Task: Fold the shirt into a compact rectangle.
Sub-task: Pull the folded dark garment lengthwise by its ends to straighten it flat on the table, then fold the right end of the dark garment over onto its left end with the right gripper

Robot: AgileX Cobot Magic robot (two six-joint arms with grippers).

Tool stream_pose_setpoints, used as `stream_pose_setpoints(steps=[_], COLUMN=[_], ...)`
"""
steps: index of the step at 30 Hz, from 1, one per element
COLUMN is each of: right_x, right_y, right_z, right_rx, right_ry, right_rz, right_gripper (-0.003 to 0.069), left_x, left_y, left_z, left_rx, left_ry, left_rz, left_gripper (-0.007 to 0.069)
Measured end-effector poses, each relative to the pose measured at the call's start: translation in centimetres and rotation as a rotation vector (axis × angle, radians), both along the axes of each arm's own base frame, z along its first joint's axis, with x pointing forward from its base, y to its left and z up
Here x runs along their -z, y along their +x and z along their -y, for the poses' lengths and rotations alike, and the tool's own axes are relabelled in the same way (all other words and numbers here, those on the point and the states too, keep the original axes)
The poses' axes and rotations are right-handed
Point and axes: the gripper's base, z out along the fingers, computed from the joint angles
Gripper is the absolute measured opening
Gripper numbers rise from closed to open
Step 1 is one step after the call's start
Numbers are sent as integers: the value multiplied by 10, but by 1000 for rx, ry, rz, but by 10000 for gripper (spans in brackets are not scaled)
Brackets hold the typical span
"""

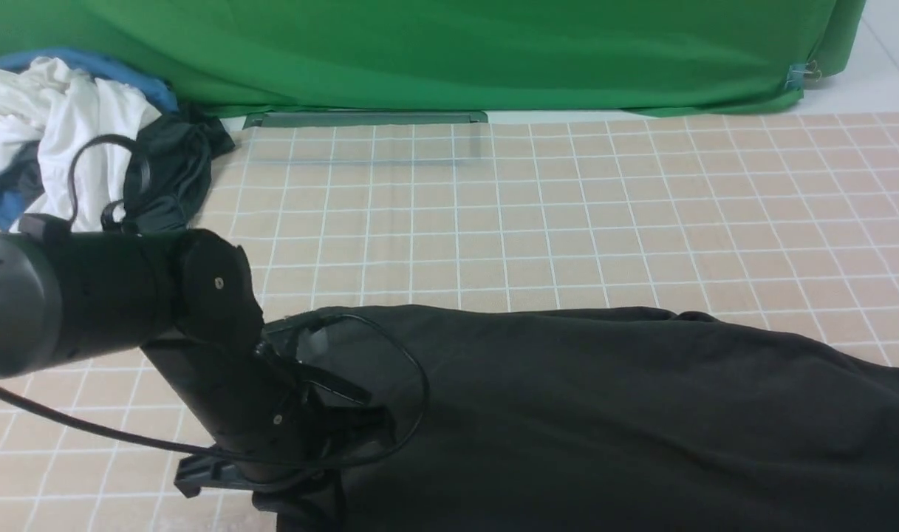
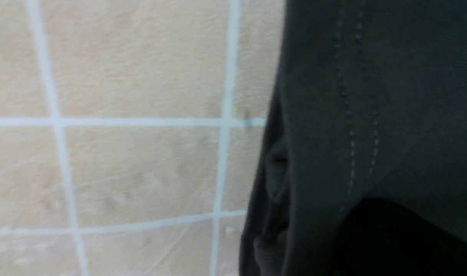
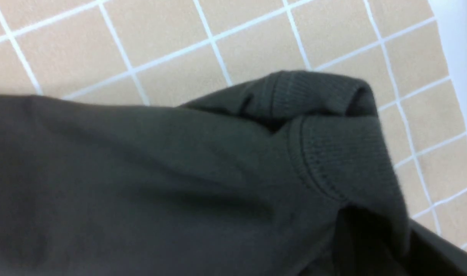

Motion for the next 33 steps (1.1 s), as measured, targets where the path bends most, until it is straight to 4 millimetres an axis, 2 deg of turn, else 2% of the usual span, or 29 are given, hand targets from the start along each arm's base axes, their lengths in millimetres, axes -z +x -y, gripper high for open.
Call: stream_pose_setpoints(steps=[4, 7, 11, 15, 16, 19, 23, 24, 25, 27, 33], right_x=[-2, -9, -30, -52, -61, -84, -101, -103, -103, -104, -93], right_y=[3, 3, 3, 6, 7, 10, 4, 0, -2, -10, -13], right_z=[-15, -29, -60, -91, -105, -147, -203, -221, -227, -266, -338], right_rx=[-75, -128, -207, -263, -295, -399, -540, -575, -594, -685, -825], right_ry=[6, 3, 56, 180, 232, 372, 479, 505, 513, 574, 679], right_rz=[-33, -25, 19, 60, 79, 139, 197, 215, 222, 271, 422], right_gripper=[69, 69, 69, 69, 69, 69, 68, 68, 68, 68, 83], left_x=[-17, -37, -72, -98, -111, -132, -148, -152, -153, -156, -157], left_y=[10, 18, 27, 33, 36, 40, 46, 49, 49, 54, 59], left_z=[-13, -14, -16, -23, -27, -33, -44, -49, -52, -67, -95], left_rx=[29, 49, 69, 58, 57, 61, 6, -19, -25, -81, -167], left_ry=[79, 92, 111, 171, 209, 269, 245, 214, 212, 167, 103], left_rz=[-28, 20, 143, 242, 294, 349, 374, 374, 373, 365, 346], left_gripper=[30, 49, 77, 94, 98, 107, 106, 106, 106, 106, 106])
